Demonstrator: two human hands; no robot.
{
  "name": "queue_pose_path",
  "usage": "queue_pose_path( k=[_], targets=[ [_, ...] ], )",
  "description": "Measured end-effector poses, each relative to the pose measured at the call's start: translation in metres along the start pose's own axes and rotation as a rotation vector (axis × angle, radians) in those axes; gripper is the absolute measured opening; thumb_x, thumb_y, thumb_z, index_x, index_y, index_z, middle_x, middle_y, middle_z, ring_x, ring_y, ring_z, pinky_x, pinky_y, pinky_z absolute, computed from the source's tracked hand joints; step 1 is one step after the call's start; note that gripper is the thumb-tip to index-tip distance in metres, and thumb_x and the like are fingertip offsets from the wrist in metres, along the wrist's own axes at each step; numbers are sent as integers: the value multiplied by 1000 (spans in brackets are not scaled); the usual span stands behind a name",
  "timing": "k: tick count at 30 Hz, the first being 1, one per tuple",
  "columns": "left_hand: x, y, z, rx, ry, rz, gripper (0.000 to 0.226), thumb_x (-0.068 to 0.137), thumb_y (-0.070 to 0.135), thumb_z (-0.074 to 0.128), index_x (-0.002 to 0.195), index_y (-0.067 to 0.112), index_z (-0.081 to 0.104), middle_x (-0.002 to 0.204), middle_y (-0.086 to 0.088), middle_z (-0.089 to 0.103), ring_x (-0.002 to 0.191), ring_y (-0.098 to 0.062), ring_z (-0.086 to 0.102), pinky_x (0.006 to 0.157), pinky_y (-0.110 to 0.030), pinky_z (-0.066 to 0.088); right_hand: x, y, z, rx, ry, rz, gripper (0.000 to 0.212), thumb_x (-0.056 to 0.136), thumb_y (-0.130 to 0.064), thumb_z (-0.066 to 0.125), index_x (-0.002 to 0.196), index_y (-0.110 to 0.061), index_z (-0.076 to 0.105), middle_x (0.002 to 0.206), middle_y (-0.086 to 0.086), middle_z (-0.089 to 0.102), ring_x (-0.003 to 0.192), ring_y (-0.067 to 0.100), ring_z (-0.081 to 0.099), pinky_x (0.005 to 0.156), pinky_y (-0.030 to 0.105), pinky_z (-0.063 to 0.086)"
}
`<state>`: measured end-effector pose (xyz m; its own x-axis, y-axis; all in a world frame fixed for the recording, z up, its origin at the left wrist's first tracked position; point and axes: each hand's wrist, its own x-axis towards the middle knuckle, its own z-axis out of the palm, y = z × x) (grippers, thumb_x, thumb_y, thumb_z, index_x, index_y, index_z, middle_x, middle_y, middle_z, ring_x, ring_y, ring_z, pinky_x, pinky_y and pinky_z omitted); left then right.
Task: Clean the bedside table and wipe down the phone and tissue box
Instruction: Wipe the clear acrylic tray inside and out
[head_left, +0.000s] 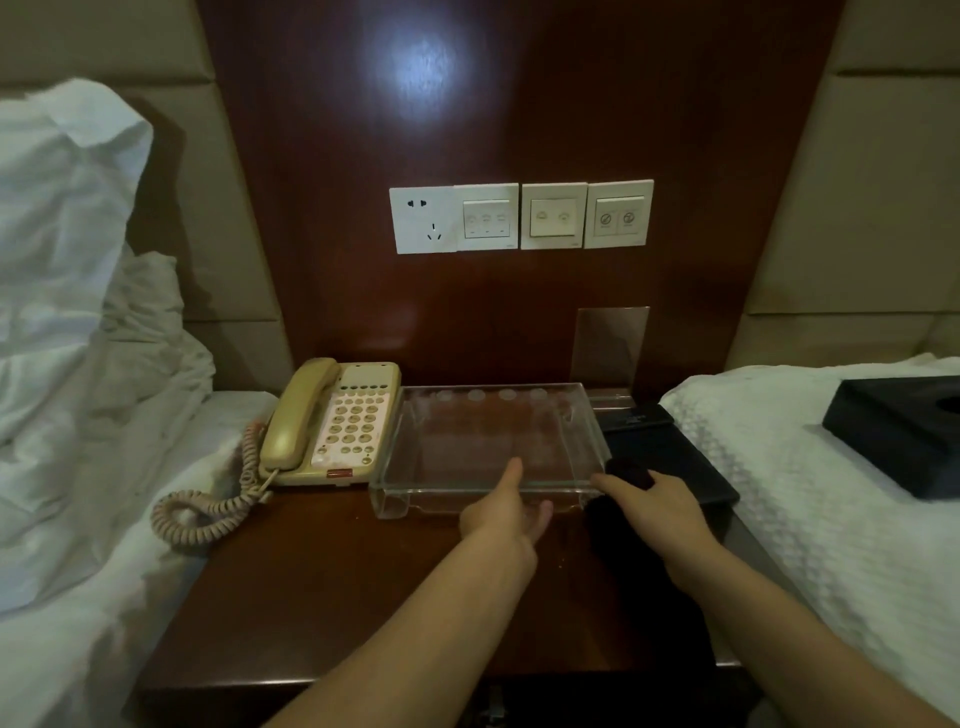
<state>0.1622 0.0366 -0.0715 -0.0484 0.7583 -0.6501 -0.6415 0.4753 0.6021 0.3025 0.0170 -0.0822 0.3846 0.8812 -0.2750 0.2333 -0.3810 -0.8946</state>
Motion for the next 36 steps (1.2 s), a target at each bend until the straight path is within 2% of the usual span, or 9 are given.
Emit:
queue_pose_path(
  k=[4, 7, 10, 14, 18, 21, 26, 29, 36],
  targets=[
    [9, 0, 9, -52, 24, 7, 40, 94, 8, 69, 130, -2, 56, 111, -27, 67, 78, -28, 68, 77, -34, 61, 10, -6, -21, 6, 73, -47, 18, 85, -33, 75, 87, -16, 68, 83, 10, 74, 76, 29, 72, 80, 49, 60],
    [15, 1, 10, -42, 15, 15, 34, 95, 6, 69, 125, -4, 59, 102, -25, 69, 81, -28, 70, 80, -32, 59, 32, -22, -40, 61, 192, -99, 18, 88, -34, 72, 89, -20, 62, 90, 10, 71, 83, 30, 69, 84, 50, 58],
    [20, 2, 12, -36, 9, 17, 28, 93, 7, 71, 117, -4, 62, 85, -19, 64, 87, -29, 72, 83, -31, 58, 65, -34, -46, 19, 182, -102, 31, 87, -41, 71, 100, -13, 65, 95, 9, 70, 88, 28, 67, 82, 44, 57],
    [27, 3, 16, -29, 8, 16, 23, 93, 11, 71, 110, 2, 59, 88, -19, 67, 91, -29, 73, 92, -36, 58, 108, -36, -42, -19, 169, -111, 43, 87, -46, 70, 107, -8, 68, 97, 10, 71, 90, 29, 67, 83, 43, 56],
    [36, -1, 14, 15, 26, 35, 33, 92, 16, 74, 114, -3, 59, 97, -24, 72, 89, -29, 74, 83, -36, 60, 150, -40, -53, -46, 297, -85, 56, 87, -48, 70, 124, -7, 61, 110, 12, 69, 98, 32, 66, 90, 44, 54],
    [43, -1, 16, 23, 50, 51, 53, 90, 19, 75, 129, -10, 53, 98, -26, 72, 87, -31, 74, 72, -34, 61, 172, -46, -69, -53, 230, -159, 66, 87, -36, 74, 144, -16, 47, 124, 6, 62, 106, 30, 62, 91, 37, 51],
    [50, -2, 21, 40, 47, 65, 53, 92, 21, 74, 130, -8, 54, 102, -25, 71, 87, -30, 74, 63, -30, 60, 190, -45, -79, -81, -54, -134, 43, 85, -30, 78, 122, -20, 60, 106, 2, 69, 94, 22, 68, 81, 33, 55],
    [50, -4, 23, 47, 52, 82, 46, 92, 23, 74, 124, -5, 57, 101, -23, 72, 88, -29, 75, 62, -29, 60, 198, -45, -77, -55, -16, -205, 33, 86, -24, 76, 116, -18, 64, 103, 1, 70, 91, 19, 67, 74, 29, 51],
    [46, -1, 25, 54, 58, 67, 28, 92, 20, 74, 103, -1, 58, 100, -26, 71, 89, -31, 73, 63, -31, 62, 210, -50, -69, 15, 21, -170, 19, 86, -9, 73, 103, -16, 66, 98, 8, 68, 91, 26, 65, 82, 38, 54]
  ],
)
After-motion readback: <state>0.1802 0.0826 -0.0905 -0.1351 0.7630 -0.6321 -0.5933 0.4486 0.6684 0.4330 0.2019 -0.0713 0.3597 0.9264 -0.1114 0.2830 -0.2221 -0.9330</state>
